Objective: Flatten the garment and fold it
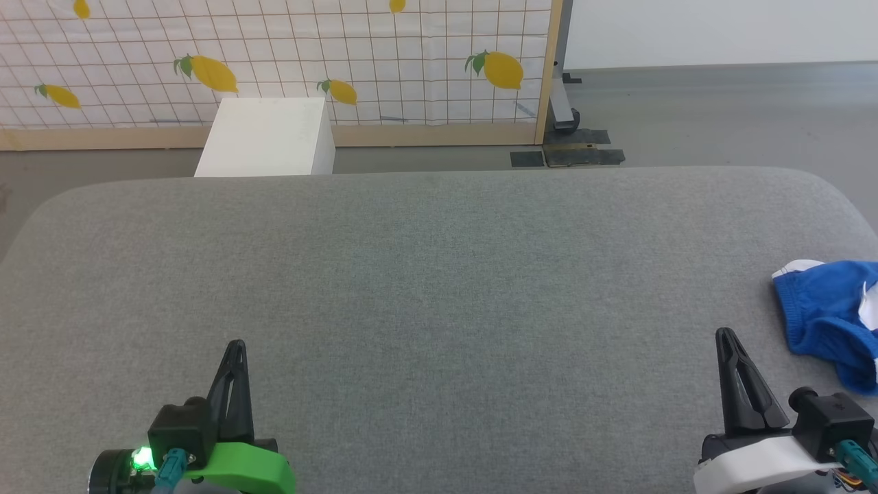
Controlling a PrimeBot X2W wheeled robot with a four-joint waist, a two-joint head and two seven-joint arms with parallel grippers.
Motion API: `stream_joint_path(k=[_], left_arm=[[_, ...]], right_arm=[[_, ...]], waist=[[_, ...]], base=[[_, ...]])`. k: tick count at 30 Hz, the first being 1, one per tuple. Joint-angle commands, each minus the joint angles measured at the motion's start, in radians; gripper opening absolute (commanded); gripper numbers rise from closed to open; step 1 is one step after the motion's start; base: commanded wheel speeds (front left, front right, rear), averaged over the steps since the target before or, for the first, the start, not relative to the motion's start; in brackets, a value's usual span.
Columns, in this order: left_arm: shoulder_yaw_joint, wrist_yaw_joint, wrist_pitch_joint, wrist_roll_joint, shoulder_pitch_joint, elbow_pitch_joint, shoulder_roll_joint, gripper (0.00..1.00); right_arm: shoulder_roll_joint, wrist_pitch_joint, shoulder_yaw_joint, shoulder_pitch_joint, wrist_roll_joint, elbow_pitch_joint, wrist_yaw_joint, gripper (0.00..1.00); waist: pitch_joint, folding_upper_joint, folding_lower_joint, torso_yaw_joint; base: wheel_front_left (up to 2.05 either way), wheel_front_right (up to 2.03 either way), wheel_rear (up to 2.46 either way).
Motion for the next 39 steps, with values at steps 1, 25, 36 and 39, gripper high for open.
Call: stream_joint_path(k=[1,25,36,39], left_arm=[[-0.001,0.002,0.007,0.008,-0.015,-0.003,-0.004,0.00],[-0.005,0.003,0.055,0.018,-0.030,-0.007,-0.007,0.00],[-0.007,0.004,0.080,0.024,-0.038,-0.009,-0.009,0.00],[-0.007,0.004,0.086,0.025,-0.040,-0.009,-0.010,0.00]], right_arm=[[0.000,0.006,0.004,-0.017,-0.009,-0.006,0.000,0.00],[0.001,0.055,0.020,-0.036,-0.030,-0.013,-0.001,0.00],[0.001,0.079,0.028,-0.046,-0.040,-0.017,-0.001,0.00],[0.001,0.085,0.030,-0.048,-0.043,-0.018,-0.001,0.00]], waist=[[0.000,0.0000,0.0000,0.000],[0.006,0.0000,0.0000,0.005],[0.008,0.0000,0.0000,0.008],[0.009,0.0000,0.0000,0.009]], base=[[0.00,0.00,0.00],[0.00,0.00,0.00],[0.00,0.00,0.00],[0.00,0.00,0.00]])
